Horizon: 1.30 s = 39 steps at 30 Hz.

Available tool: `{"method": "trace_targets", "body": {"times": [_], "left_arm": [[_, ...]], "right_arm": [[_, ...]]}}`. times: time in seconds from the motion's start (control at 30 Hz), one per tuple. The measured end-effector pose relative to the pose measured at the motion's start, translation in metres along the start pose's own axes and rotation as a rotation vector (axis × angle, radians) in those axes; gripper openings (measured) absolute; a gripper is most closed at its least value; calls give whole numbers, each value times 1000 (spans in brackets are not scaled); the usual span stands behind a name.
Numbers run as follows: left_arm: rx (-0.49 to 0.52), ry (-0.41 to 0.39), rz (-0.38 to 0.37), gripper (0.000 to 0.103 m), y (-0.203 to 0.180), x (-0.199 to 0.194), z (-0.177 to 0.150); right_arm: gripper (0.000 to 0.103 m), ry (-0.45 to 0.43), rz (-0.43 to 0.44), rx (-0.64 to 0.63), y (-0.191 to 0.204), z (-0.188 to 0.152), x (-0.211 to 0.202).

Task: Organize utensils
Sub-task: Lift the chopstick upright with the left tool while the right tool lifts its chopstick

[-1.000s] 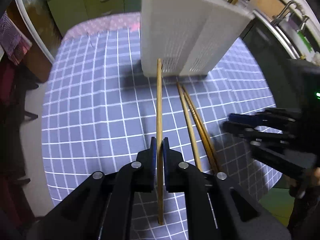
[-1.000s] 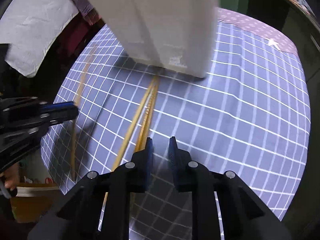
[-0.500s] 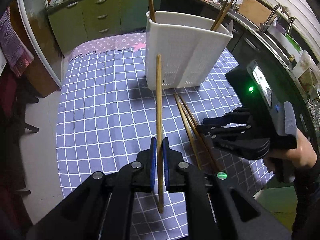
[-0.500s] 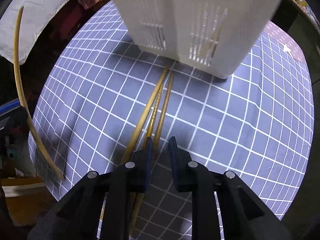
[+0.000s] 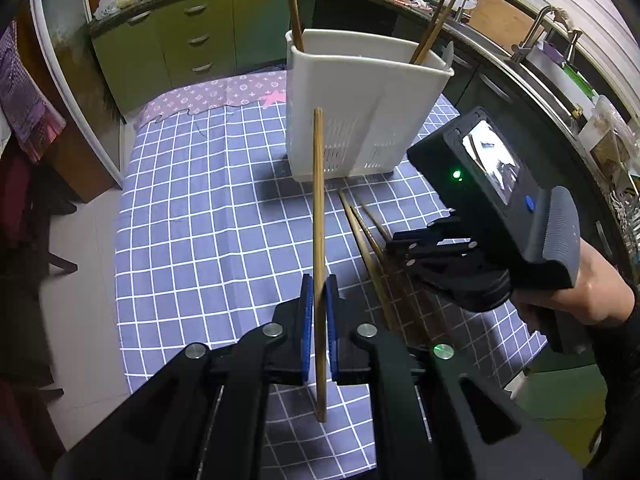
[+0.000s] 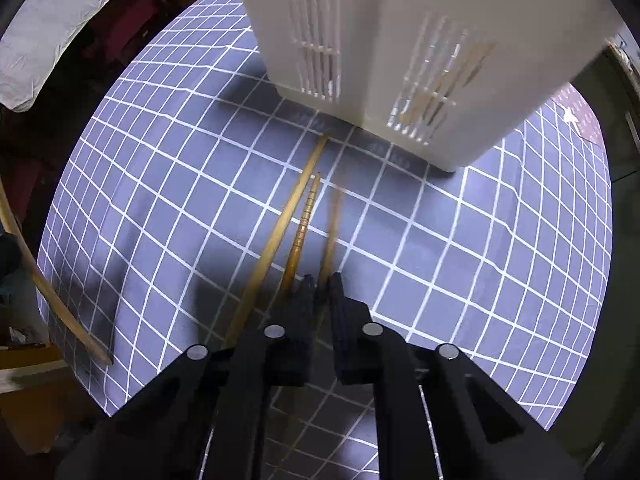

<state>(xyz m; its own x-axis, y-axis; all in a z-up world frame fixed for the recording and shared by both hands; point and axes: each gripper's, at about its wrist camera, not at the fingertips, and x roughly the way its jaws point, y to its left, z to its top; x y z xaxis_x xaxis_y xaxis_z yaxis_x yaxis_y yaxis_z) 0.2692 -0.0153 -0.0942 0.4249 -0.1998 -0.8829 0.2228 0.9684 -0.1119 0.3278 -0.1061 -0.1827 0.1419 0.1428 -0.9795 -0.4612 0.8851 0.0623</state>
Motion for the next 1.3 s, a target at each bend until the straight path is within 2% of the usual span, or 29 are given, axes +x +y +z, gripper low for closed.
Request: {"method": "trace_targets", "body": {"times": [0.2, 0.4, 0.57, 0.67, 0.93, 1.3], "left_arm": [[9, -16, 2, 6, 1, -6, -1], [16, -33, 1, 6, -1, -14, -4], [35, -66, 14, 6, -6, -26, -7], [39, -80, 15, 6, -7, -31, -8], [60, -112, 18, 6, -11, -43, -13], [81, -148, 39, 6, -14, -53, -18]], "right_arm": [[7, -108, 54, 27, -13, -16, -38], [7, -293, 97, 61, -23, -42, -99], [7, -433, 93, 76, -28, -70, -140], [7, -467, 92, 85, -37, -90, -156], [7, -520, 85, 103, -42, -118, -164], [7, -528, 90, 88, -37, -130, -168]]}}
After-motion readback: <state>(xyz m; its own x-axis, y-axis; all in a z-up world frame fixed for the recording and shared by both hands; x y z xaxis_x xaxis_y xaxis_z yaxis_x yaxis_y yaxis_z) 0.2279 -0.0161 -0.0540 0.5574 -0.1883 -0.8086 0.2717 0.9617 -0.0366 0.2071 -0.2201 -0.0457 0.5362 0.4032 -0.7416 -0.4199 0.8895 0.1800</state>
